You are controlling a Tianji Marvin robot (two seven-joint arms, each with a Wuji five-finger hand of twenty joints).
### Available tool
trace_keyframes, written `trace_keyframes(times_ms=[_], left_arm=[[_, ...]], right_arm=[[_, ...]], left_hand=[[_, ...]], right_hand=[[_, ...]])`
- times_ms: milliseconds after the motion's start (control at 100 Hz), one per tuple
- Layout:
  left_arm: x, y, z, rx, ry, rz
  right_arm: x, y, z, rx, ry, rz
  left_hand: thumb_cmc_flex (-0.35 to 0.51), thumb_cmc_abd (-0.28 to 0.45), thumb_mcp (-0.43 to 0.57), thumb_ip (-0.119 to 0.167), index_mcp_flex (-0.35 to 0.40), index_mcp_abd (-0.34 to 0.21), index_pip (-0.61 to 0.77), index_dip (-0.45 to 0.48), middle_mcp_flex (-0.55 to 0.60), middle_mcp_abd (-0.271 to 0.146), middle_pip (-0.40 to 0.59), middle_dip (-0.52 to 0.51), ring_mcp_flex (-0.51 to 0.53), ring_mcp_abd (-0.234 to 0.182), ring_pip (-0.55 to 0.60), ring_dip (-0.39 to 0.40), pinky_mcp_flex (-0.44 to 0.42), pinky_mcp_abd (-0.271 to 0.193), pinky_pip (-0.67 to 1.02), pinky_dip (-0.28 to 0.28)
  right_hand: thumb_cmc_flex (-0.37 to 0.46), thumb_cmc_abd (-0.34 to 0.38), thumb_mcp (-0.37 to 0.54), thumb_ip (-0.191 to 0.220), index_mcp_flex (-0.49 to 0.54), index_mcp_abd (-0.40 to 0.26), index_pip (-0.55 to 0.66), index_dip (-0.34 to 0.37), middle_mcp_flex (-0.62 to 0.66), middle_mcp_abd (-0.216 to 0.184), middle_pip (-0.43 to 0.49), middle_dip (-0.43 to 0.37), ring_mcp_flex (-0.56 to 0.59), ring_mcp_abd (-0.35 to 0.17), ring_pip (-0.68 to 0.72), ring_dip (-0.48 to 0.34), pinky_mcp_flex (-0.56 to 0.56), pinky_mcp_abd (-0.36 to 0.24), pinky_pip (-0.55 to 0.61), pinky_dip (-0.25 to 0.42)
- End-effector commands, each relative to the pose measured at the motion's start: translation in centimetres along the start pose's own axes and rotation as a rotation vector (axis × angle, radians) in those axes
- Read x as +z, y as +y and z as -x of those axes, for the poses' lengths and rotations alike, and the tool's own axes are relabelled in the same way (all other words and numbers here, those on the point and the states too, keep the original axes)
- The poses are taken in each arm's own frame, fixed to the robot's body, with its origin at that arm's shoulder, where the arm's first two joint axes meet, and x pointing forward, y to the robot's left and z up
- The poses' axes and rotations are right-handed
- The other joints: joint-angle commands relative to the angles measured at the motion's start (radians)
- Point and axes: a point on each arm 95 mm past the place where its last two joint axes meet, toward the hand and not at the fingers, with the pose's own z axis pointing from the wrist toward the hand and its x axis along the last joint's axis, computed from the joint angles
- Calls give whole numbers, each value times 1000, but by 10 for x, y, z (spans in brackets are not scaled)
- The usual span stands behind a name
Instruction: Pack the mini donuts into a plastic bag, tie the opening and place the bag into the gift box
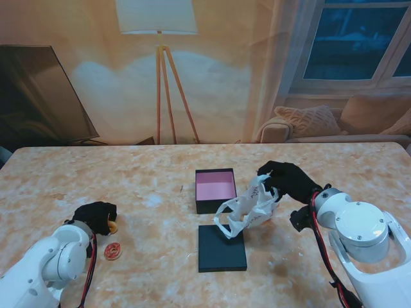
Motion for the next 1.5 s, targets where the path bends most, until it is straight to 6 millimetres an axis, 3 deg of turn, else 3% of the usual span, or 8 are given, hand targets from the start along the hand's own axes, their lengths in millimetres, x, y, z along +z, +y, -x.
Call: trace_keyframes(times_ms=[0,70,260,650,750,1180,1490], left_arm=[[-4,4,-1,-1,12,20],[-5,2,-2,-14,19,13],[-10,-10,-6,34,78,-23],[-18,-57,-44,-48,272,-99],[-19,-69,-66,-103,350,-72],[-25,-110,-198,-314,617,83],[-31,-122,-262,-347,702,165]], right_arm=[[-1,-5,1,7,2,-19],[-1,-5,1,7,1,-20],[-1,-5,1,3,-2,-24],[1,-4,2,-1,-2,-31],[2,-4,2,1,-4,-32],[4,-5,1,7,-8,-40],[4,-6,1,14,-3,-38]], left_hand=[[42,33,-13,14,68,-18,91,2,62,31,18,60,59,-7,48,58,31,33,55,39],[46,40,-19,18,72,-14,82,-4,119,46,15,104,104,-4,83,85,67,47,98,57],[51,51,-16,27,64,-17,87,12,233,25,-25,185,181,-28,141,113,136,36,157,67],[51,41,0,29,77,4,85,12,269,38,-19,220,220,-36,175,128,177,46,191,72],[50,41,2,29,78,6,84,14,270,40,-20,225,219,-35,180,130,177,49,197,73],[43,41,10,25,74,-4,85,19,272,38,-16,242,222,-41,202,136,182,41,223,76],[41,45,14,23,67,-3,92,17,268,37,-16,244,216,-41,206,133,175,40,224,72]], right_hand=[[19,33,-14,9,11,-10,22,0,-1,-41,5,-1,3,-22,5,-5,-3,-10,0,1],[18,34,-14,9,11,-10,22,0,-1,-42,5,-1,3,-22,5,-5,-3,-9,0,1],[19,34,-14,9,11,-10,22,0,-1,-39,5,0,3,-23,4,-5,-1,-10,1,1],[19,34,-14,9,11,-9,21,0,-1,-42,5,0,3,-22,4,-5,-3,-10,0,1],[19,34,-14,9,11,-9,21,0,-1,-42,5,0,3,-22,5,-4,-2,-9,1,2],[19,32,-14,8,12,-10,21,0,0,-42,5,0,3,-21,5,-5,-4,-9,1,2],[19,32,-14,9,13,-9,21,1,0,-41,5,0,3,-21,5,-4,-4,-9,1,2]])
